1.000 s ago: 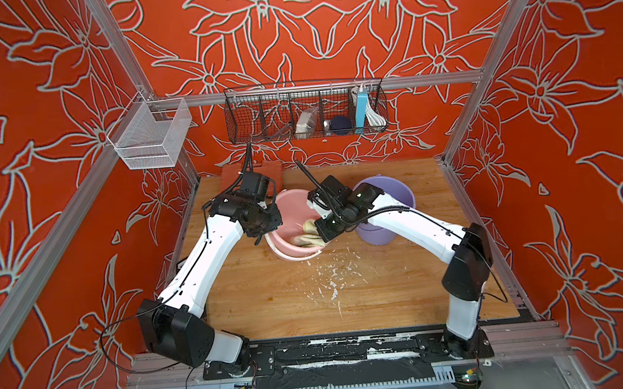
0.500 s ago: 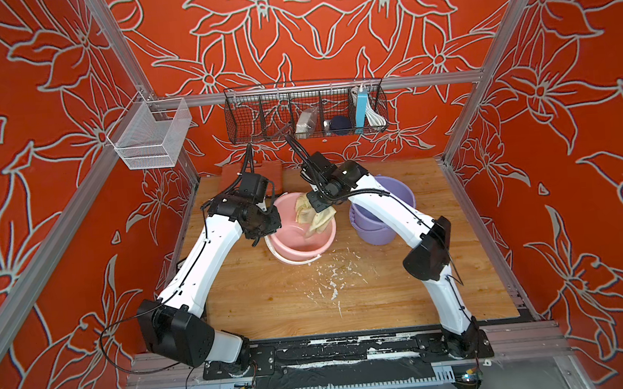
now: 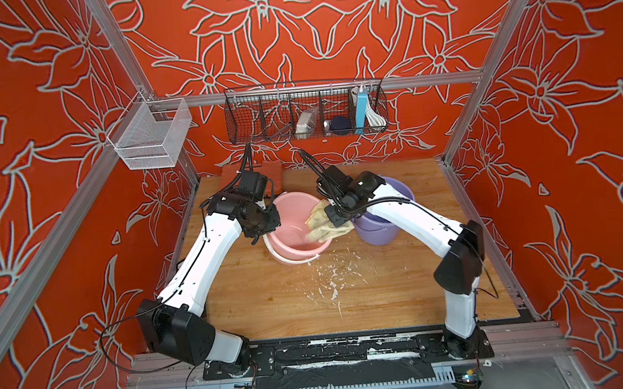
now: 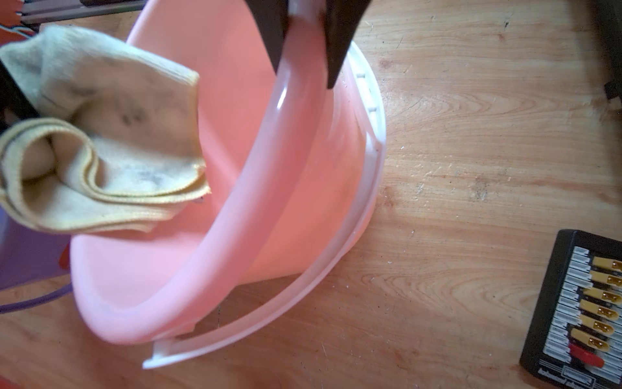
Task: Wipe the inside of the bucket with a cloth
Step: Wipe the dirt from the inside of the bucket, then place the cleaning item at the center of the board.
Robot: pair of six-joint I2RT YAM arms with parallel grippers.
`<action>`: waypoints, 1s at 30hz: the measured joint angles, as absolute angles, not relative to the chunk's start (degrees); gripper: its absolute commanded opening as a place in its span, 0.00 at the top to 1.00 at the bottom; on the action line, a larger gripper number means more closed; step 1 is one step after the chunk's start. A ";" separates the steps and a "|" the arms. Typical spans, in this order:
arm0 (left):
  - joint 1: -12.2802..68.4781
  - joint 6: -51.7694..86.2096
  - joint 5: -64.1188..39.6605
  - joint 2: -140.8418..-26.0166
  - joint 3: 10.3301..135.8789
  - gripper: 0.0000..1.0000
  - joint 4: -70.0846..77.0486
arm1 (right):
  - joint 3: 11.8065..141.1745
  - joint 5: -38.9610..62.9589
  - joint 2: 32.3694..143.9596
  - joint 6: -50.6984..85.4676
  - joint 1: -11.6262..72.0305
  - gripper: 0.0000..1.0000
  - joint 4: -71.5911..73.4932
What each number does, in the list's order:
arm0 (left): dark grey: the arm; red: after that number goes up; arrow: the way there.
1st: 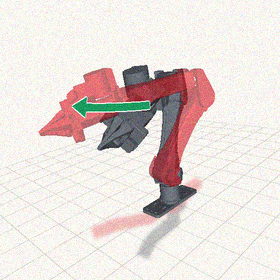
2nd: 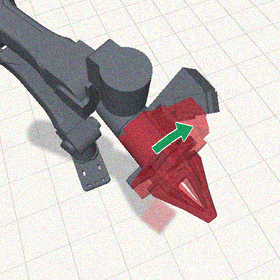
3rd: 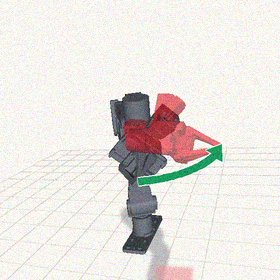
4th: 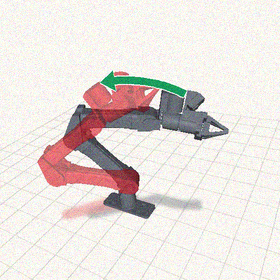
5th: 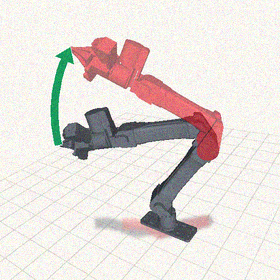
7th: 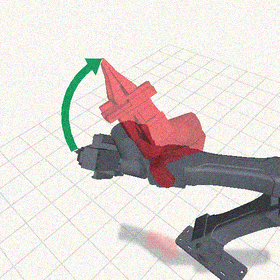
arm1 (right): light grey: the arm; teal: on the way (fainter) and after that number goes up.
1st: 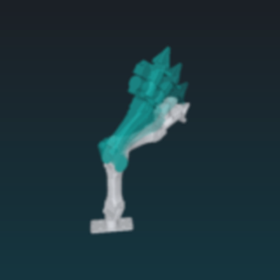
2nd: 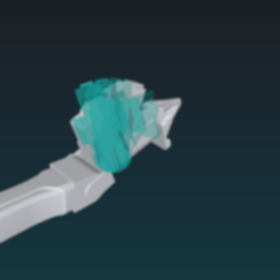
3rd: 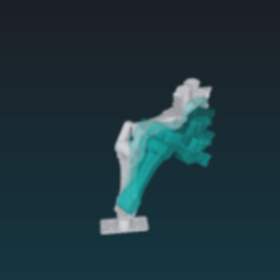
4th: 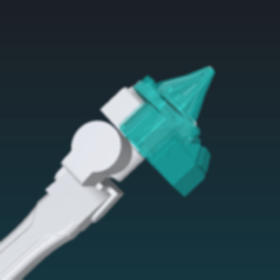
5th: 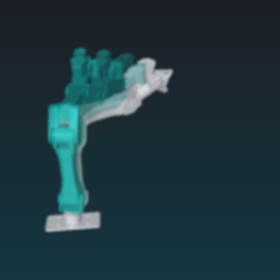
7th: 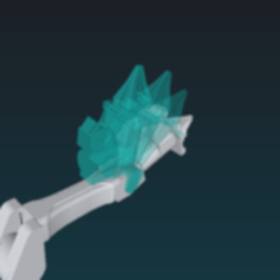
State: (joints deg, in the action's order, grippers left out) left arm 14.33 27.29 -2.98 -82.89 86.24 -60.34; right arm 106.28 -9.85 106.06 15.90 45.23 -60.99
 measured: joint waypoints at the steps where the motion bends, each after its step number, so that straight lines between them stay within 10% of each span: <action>1: 14.24 27.49 -3.01 -83.18 86.70 1.00 -60.23 | 103.24 -9.47 103.42 16.19 45.23 1.00 -60.16; 30: 13.43 37.89 -11.49 -84.18 80.95 1.00 -49.63 | 73.12 -17.47 46.48 23.11 24.47 1.00 -58.85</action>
State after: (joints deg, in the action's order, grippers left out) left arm 13.43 37.89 -11.49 -84.18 80.95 -49.63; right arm 73.12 -17.47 46.48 23.11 24.47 -58.85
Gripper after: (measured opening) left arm 0.132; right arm 0.066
